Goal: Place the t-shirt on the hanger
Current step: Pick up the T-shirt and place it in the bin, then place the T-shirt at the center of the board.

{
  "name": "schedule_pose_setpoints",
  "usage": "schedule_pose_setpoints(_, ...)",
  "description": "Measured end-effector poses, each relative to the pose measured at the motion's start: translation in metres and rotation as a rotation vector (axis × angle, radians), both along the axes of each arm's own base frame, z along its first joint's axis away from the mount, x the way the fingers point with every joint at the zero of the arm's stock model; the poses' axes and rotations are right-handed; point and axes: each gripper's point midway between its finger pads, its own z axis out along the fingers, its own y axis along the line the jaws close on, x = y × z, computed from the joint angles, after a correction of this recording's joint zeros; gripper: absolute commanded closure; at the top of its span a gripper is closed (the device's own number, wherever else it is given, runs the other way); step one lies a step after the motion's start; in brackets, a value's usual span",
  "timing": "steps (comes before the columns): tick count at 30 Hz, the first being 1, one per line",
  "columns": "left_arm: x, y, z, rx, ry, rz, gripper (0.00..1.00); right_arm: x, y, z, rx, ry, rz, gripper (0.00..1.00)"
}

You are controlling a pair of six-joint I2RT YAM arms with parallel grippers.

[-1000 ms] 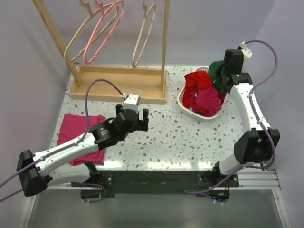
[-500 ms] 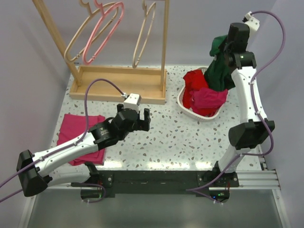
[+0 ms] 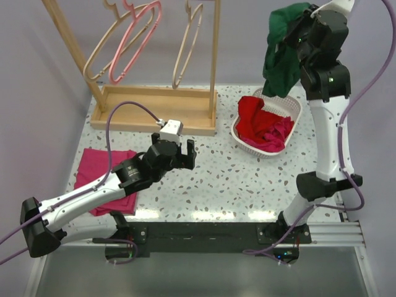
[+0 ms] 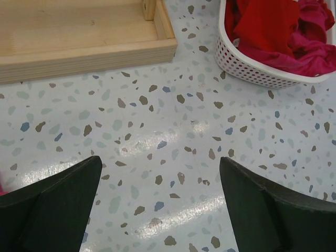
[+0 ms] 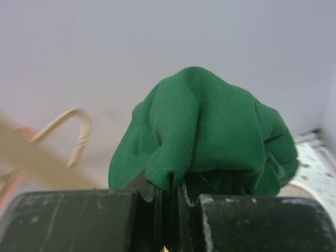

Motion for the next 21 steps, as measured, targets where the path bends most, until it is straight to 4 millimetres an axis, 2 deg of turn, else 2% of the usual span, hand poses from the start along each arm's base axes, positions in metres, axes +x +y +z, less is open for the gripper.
schedule_pose_setpoints(2,0.000,0.000,0.005,-0.011,-0.009,-0.001,0.00,-0.031,0.031,0.025,0.013,-0.052,0.130,1.00)
schedule_pose_setpoints(4,0.000,0.000,0.010,-0.019,-0.018,-0.002,0.00,-0.058,0.048,0.043,0.034,-0.098,0.224,1.00)
schedule_pose_setpoints(6,0.001,0.000,0.017,-0.026,-0.031,-0.005,0.00,-0.089,0.059,0.049,0.065,-0.120,0.314,1.00)
schedule_pose_setpoints(8,0.001,0.000,0.024,-0.034,-0.042,-0.007,0.00,-0.113,0.068,0.042,0.089,-0.110,0.382,1.00)
schedule_pose_setpoints(11,0.001,0.000,0.038,-0.059,-0.065,-0.010,0.01,-0.139,0.100,0.008,0.122,-0.035,0.530,1.00)
schedule_pose_setpoints(13,-0.001,0.003,0.049,-0.084,-0.084,-0.010,0.03,-0.154,0.133,-0.031,0.137,0.049,0.655,1.00)
schedule_pose_setpoints(16,-0.004,0.007,0.060,-0.110,-0.105,-0.010,0.11,-0.164,0.170,-0.104,0.129,0.219,0.768,0.86)
schedule_pose_setpoints(18,-0.005,0.008,0.063,-0.120,-0.112,-0.011,0.15,-0.163,0.192,-0.165,0.110,0.376,0.826,0.76)
schedule_pose_setpoints(19,-0.005,0.008,0.063,-0.123,-0.111,-0.011,0.20,-0.161,0.203,-0.198,0.098,0.462,0.851,0.60)
schedule_pose_setpoints(21,-0.005,0.005,0.056,-0.120,-0.102,-0.020,0.25,-0.155,0.216,-0.265,0.049,0.645,0.877,0.49)
